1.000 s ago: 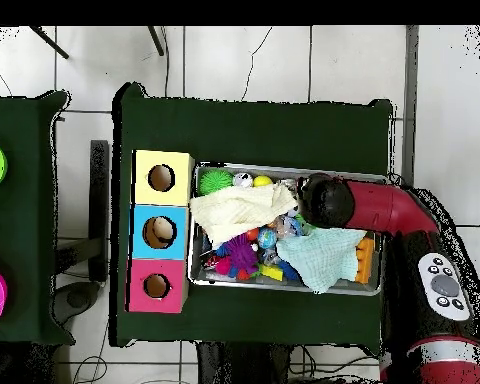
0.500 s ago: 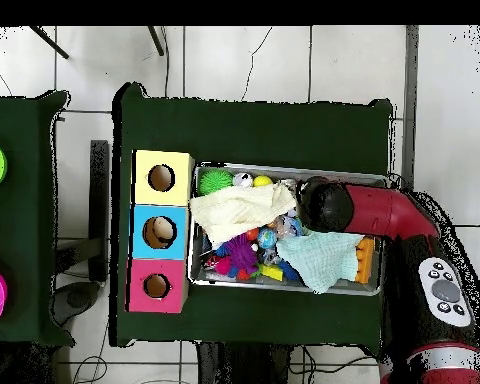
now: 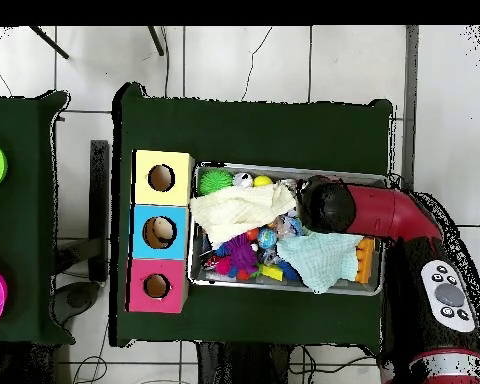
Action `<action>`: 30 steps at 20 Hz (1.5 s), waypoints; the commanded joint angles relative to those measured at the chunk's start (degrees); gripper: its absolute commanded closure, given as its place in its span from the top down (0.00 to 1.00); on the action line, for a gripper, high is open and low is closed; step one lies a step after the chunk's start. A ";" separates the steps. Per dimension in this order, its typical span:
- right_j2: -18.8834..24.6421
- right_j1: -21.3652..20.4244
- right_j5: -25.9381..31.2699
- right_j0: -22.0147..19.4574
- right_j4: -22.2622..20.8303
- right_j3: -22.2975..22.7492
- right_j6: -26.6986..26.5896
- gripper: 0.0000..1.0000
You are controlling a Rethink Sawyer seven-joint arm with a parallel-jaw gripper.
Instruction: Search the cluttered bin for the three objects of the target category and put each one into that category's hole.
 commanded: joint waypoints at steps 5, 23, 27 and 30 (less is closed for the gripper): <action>4.05 -4.52 6.18 -0.72 3.55 7.43 0.39 0.00; 2.44 -7.88 9.96 1.61 5.94 8.06 1.48 0.00; 2.45 -7.69 9.57 2.07 6.22 8.07 2.30 0.00; 1.97 -7.96 9.58 2.83 6.47 8.41 3.24 0.00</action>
